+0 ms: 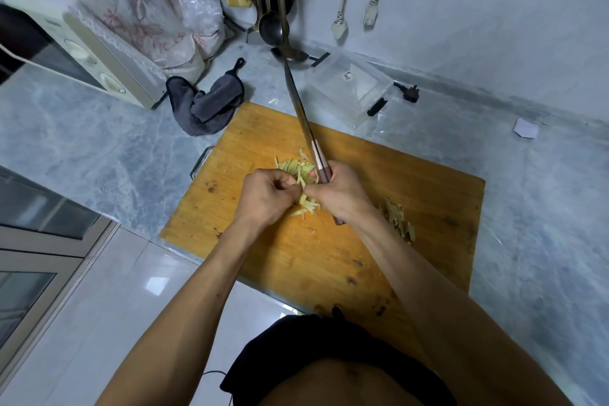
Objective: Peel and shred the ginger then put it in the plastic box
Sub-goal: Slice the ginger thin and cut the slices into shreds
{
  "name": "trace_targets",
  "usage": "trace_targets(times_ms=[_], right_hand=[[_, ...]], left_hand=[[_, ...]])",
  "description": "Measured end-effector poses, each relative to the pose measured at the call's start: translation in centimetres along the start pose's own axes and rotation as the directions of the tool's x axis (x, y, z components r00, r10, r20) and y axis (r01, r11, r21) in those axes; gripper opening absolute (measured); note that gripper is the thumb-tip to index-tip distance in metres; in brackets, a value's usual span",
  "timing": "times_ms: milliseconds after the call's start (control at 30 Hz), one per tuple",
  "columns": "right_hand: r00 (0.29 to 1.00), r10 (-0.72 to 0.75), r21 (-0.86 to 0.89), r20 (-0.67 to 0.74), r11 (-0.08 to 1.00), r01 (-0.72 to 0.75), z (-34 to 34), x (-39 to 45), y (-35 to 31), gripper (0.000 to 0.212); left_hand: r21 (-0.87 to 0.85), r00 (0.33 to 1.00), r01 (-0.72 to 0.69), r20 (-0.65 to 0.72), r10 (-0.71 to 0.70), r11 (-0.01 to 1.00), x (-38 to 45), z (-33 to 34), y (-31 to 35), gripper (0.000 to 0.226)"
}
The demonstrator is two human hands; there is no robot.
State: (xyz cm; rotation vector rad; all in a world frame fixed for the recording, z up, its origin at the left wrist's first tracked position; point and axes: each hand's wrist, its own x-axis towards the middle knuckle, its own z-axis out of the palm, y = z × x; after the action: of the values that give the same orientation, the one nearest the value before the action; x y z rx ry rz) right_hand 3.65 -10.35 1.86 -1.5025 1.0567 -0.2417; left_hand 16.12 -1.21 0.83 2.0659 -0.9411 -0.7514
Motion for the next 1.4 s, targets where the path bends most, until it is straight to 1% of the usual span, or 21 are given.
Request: trace_targets(times_ms=[200,267,367,400,467,534,567,634,700,834,1001,1167,1234,1367,1401], right_hand=[[0.999,0.033,-0.023,-0.020,0.999,-0.033,0.0,1.0,0.3,0.022],[0.999,0.039,-0.033,-0.024,0.999,-0.040,0.1,1.2,0.4,0.022],[0.999,0.030,-0.039,-0.031,0.999,-0.031,0.1,1.4,0.7,0.022],[0.999,0.022,-0.043,-0.039,0.999,-0.024,0.1,1.4,0.7,0.022],[0.998,0.014,-0.066,-0.055,0.998,-0.018,-0.1,1.6,0.7,0.021],[0.998,0.017,-0.103,-0.063,0.994,-0.023,-0.3,2.0,0.7,0.020],[0.998,0.018,-0.121,-0.061,0.992,-0.025,-0.3,2.2,0.6,0.019],[0.999,0.013,-0.163,-0.052,0.986,-0.022,-0.3,2.3,0.6,0.018],[0.999,-0.003,-0.189,-0.051,0.982,-0.006,-0.3,2.3,0.6,0.017],[0.998,-0.050,-0.260,-0.048,0.965,0.036,-0.4,2.1,0.5,0.011],[0.995,-0.086,-0.292,-0.045,0.954,0.069,-0.4,1.5,0.2,0.009],[0.985,-0.163,-0.378,-0.058,0.917,0.130,-1.1,1.0,-0.2,0.012],[0.983,-0.174,-0.388,-0.065,0.912,0.136,-1.5,0.6,-0.3,0.013],[0.986,-0.145,-0.391,-0.077,0.914,0.104,-1.6,0.0,-0.4,0.014],[0.986,-0.144,-0.395,-0.080,0.913,0.101,-1.6,-0.1,-0.4,0.015]], left_hand=[[0.229,0.999,-0.047,-0.015,0.052,0.972,0.3,-1.0,-0.7,0.015],[0.290,0.999,-0.026,-0.020,0.033,0.957,0.4,-1.1,-1.0,0.012],[0.366,0.996,0.048,-0.087,-0.018,0.929,0.9,-1.3,-1.6,0.008],[0.368,0.994,0.068,-0.105,-0.031,0.927,1.1,-1.4,-1.8,0.007],[0.338,0.996,0.060,-0.087,-0.032,0.939,1.4,-1.4,-1.9,0.006],[0.265,0.999,0.031,-0.044,-0.020,0.964,1.7,-1.0,-1.6,0.007],[0.223,0.999,0.032,-0.044,-0.022,0.974,1.8,-0.8,-1.4,0.008],[0.149,0.996,0.057,-0.078,-0.046,0.987,1.9,-0.4,-1.3,0.009],[0.117,0.994,0.060,-0.097,-0.048,0.991,1.8,-0.2,-1.5,0.013],[0.125,0.997,0.021,-0.079,-0.011,0.992,1.2,-0.4,-2.4,0.022],[0.116,0.998,-0.007,-0.060,0.014,0.993,0.2,-0.6,-3.3,0.018],[0.111,0.995,-0.028,-0.095,0.038,0.993,-0.1,-0.6,-3.3,0.019],[0.130,0.996,-0.006,-0.084,0.017,0.991,0.4,-0.1,-3.0,0.016],[0.240,0.991,0.124,-0.069,-0.111,0.963,1.6,2.0,-2.4,0.006],[0.270,0.986,0.161,-0.081,-0.144,0.949,1.7,2.5,-2.1,0.009]])
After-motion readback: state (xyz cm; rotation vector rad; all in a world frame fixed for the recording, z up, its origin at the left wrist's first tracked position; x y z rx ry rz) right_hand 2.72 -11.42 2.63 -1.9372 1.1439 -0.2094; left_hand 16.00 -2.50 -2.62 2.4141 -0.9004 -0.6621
